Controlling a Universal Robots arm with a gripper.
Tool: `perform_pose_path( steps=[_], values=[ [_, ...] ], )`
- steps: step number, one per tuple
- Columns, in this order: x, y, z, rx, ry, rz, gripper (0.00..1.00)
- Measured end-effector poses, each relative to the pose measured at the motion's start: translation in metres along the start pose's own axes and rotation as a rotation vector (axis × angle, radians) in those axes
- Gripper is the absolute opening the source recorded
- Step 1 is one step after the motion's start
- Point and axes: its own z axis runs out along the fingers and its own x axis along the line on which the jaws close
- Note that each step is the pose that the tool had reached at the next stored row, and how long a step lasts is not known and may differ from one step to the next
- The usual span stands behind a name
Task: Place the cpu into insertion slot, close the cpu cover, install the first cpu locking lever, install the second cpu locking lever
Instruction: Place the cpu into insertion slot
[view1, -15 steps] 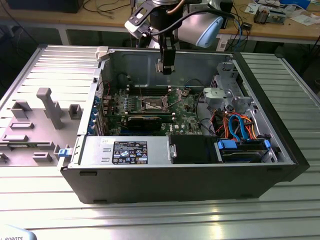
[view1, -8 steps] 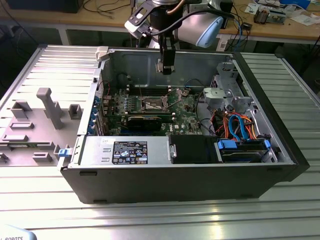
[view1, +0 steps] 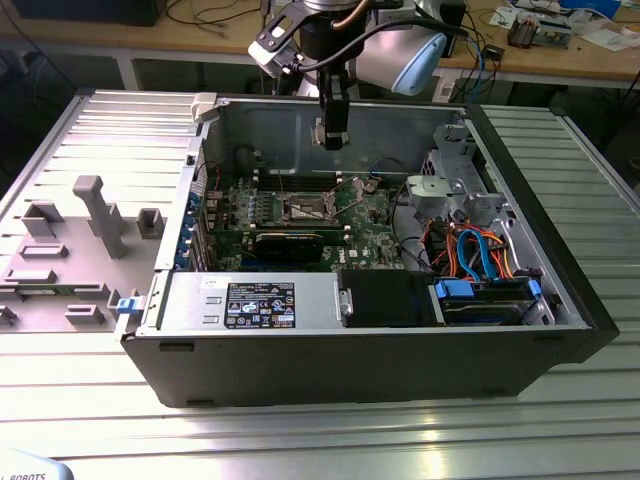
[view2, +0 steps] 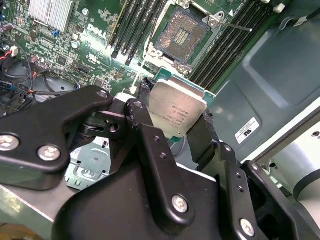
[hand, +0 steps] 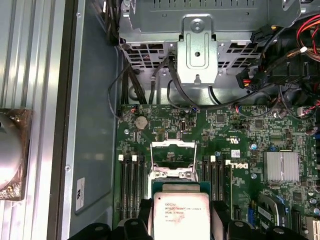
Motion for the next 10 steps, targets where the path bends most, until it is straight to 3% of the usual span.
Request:
perform_pose_path(
  steps=[10],
  values=[
    [0.0000, -0.0001, 0.0013, 0.0000, -0.0001, 0.000, 0.54]
  ],
)
